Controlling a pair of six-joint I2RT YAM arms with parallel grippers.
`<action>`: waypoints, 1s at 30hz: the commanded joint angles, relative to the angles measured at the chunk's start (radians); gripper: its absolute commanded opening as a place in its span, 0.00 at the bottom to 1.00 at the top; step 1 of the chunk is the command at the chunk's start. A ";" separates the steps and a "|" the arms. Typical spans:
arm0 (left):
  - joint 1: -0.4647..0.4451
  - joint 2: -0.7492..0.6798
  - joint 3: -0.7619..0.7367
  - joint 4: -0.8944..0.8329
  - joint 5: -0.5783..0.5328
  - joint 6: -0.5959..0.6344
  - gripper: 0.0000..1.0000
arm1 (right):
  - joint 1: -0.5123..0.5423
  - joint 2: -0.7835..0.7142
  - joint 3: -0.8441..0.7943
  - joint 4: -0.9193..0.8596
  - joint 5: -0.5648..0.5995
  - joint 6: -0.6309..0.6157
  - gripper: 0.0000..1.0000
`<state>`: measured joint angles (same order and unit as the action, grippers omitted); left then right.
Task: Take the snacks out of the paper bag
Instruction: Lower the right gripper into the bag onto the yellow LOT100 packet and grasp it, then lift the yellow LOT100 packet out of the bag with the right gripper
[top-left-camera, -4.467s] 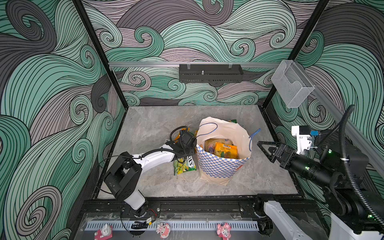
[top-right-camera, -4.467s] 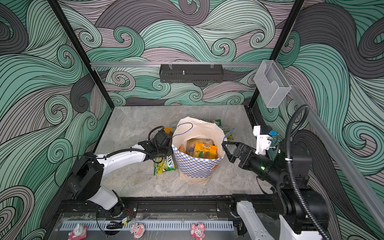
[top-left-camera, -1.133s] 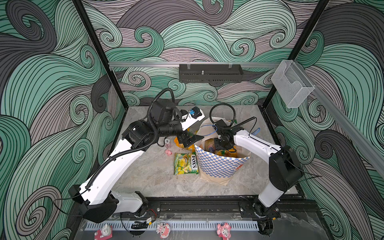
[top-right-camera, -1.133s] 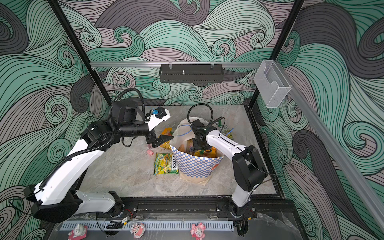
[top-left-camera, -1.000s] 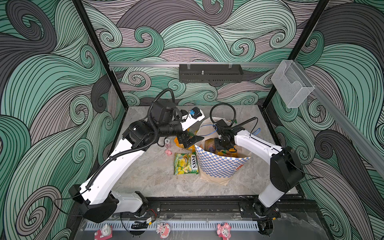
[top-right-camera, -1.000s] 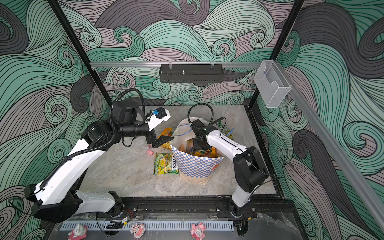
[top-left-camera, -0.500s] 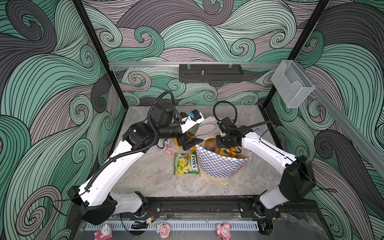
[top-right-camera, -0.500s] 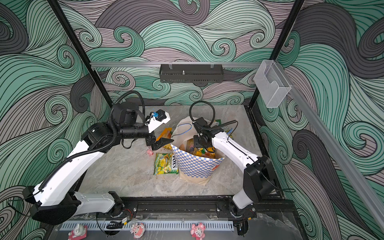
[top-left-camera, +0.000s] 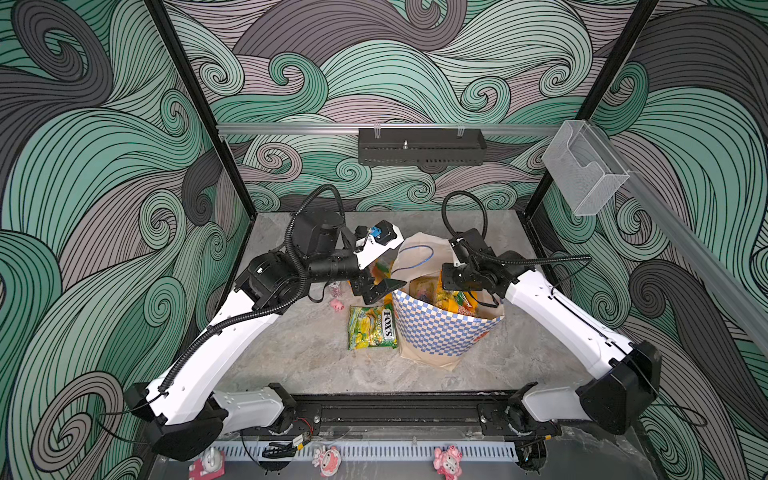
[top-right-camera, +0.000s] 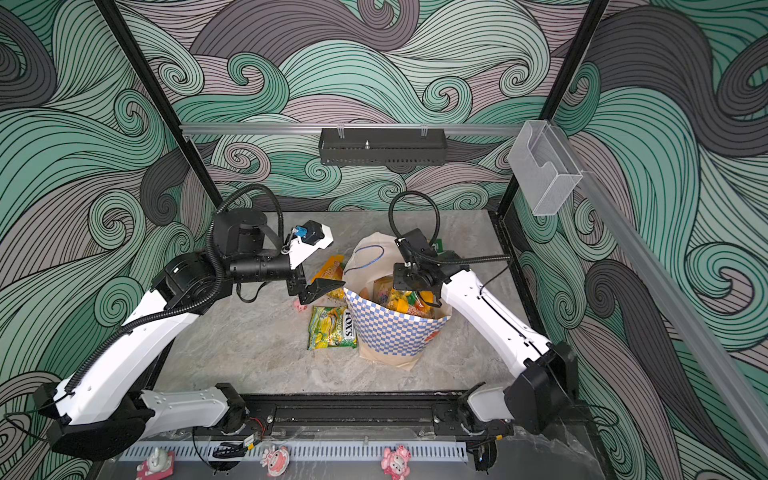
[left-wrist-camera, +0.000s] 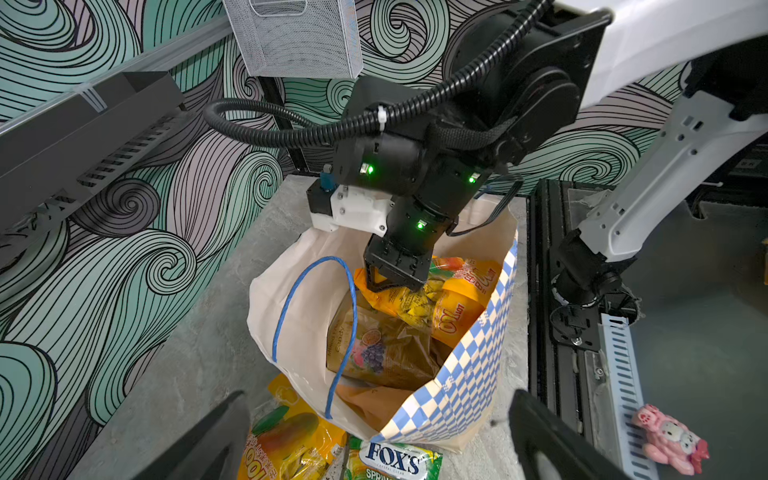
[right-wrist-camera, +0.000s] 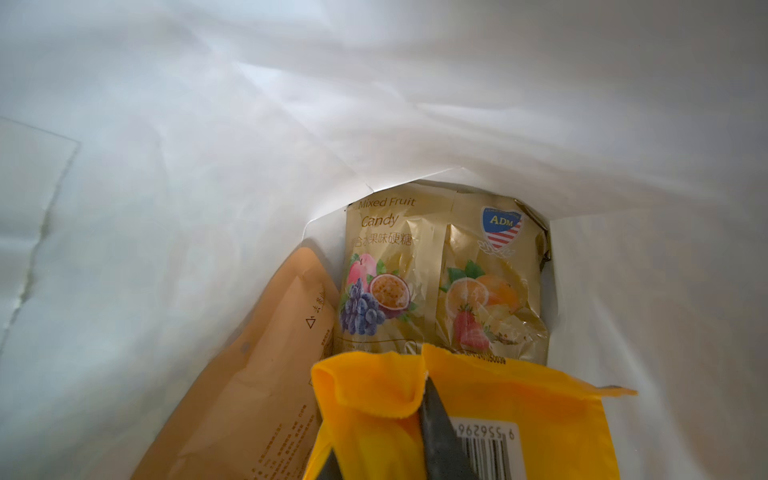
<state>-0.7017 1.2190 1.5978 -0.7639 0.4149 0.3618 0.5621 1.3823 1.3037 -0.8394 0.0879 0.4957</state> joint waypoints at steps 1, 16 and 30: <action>0.004 -0.018 0.002 0.010 0.055 -0.017 0.99 | 0.002 -0.035 0.062 -0.031 0.022 0.029 0.00; 0.004 -0.010 0.017 -0.004 0.103 -0.029 0.99 | 0.002 -0.072 0.217 -0.054 0.048 0.067 0.00; 0.004 0.003 0.022 0.038 0.120 -0.035 0.99 | 0.002 -0.091 0.399 -0.082 0.067 0.068 0.00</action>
<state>-0.7017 1.2201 1.5982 -0.7567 0.5095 0.3397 0.5621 1.3125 1.6428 -0.9459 0.1341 0.5583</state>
